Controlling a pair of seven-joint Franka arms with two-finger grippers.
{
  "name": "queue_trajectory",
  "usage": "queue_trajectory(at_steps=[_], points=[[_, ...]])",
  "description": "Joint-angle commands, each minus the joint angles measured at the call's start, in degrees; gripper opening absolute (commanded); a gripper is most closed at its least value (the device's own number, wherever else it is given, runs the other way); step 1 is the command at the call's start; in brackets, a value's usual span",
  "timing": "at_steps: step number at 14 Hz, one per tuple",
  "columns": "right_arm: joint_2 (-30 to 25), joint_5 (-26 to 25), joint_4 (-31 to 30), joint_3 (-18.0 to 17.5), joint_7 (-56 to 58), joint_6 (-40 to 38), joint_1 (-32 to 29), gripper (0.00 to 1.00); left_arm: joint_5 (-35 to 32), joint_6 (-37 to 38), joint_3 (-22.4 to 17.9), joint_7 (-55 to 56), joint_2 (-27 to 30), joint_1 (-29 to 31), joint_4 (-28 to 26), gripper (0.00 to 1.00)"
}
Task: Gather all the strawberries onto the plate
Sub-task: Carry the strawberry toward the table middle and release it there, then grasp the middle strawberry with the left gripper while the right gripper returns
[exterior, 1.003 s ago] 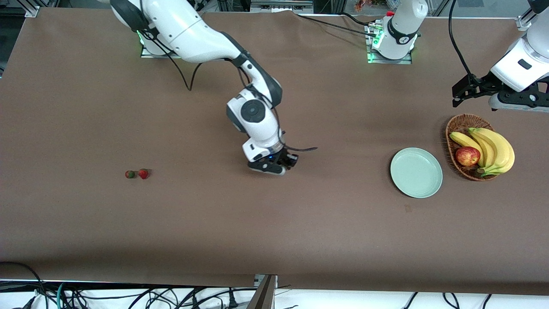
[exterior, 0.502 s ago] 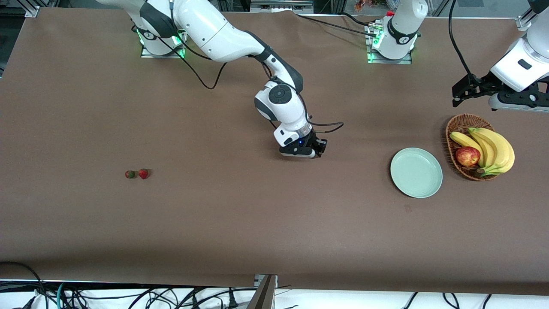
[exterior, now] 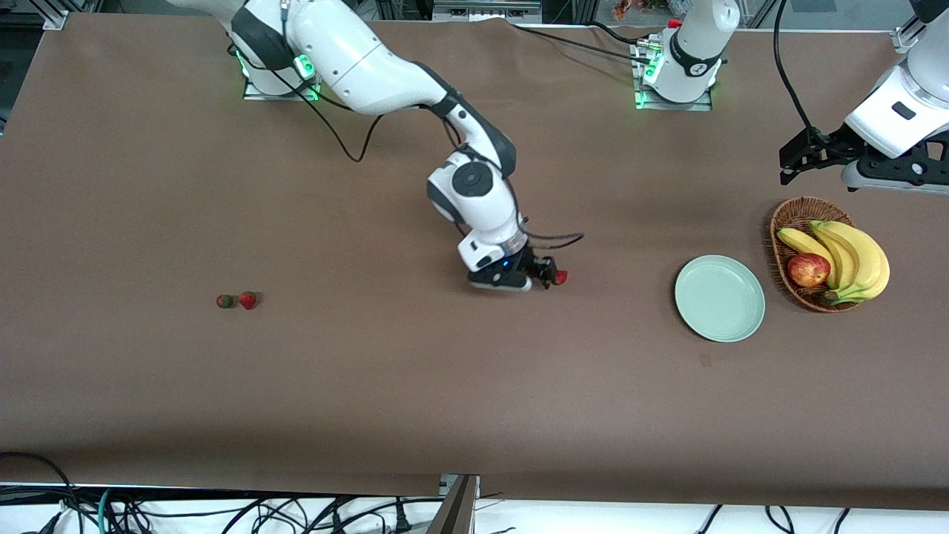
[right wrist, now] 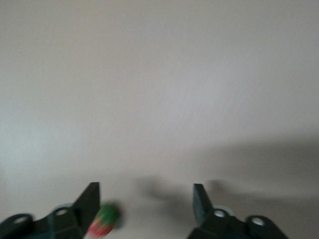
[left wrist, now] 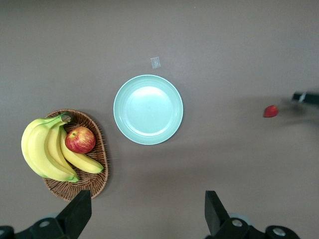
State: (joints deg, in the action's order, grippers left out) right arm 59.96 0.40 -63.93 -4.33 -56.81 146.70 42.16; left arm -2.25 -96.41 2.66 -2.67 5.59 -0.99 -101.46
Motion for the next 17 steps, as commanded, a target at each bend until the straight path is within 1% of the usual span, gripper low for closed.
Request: queue_trajectory(at_steps=[1,3,5,7,11,12,14,15,16,17], points=[[-4.92,1.27,-0.4,-2.95,8.01,-9.21,-6.18,1.0,-1.0,1.31,0.24,0.56,-0.76,-0.51,1.79,1.0],[-7.21,1.27,-0.58,-5.5,14.85,-16.23,-11.55,1.0,-1.0,1.31,0.16,0.39,-0.67,-0.51,1.79,1.0],[-9.06,1.27,-0.58,-5.51,24.07,-24.23,-15.68,1.0,-0.91,1.31,0.16,0.3,-0.67,-0.51,1.79,1.0],[-10.38,1.1,-0.76,-5.25,30.5,-31.53,-19.99,1.0,-1.0,1.31,0.16,0.65,-0.67,-0.51,1.79,1.0],[-10.82,0.31,-0.76,-5.07,35.26,-44.19,-29.04,1.0,-0.91,1.31,0.42,0.74,-0.76,-0.68,1.79,1.0],[-10.82,-0.13,-0.84,-4.38,37.89,-45.7,-30.19,1.0,-0.83,1.23,0.85,0.74,-0.84,-0.68,1.79,1.0],[-11.09,-3.19,-1.19,-0.26,43.42,-49.21,-30.29,1.0,-0.22,0.96,1.29,0.91,-2.07,-0.68,1.79,1.0],[-11.35,-3.91,-1.46,0.89,45.62,-49.66,-30.29,1.0,0.14,0.53,1.65,0.91,-3.64,-0.68,1.79,1.0],[-11.96,-3.91,-2.76,3.08,46.69,-50.02,-30.38,1.0,0.05,0.26,1.82,0.74,-7.05,-1.03,1.96,1.0],[-12.14,-3.91,-4.26,4.67,47.48,-49.5,-30.38,1.0,0.58,0.08,1.83,0.39,-11.17,-1.47,3.88,1.0]])
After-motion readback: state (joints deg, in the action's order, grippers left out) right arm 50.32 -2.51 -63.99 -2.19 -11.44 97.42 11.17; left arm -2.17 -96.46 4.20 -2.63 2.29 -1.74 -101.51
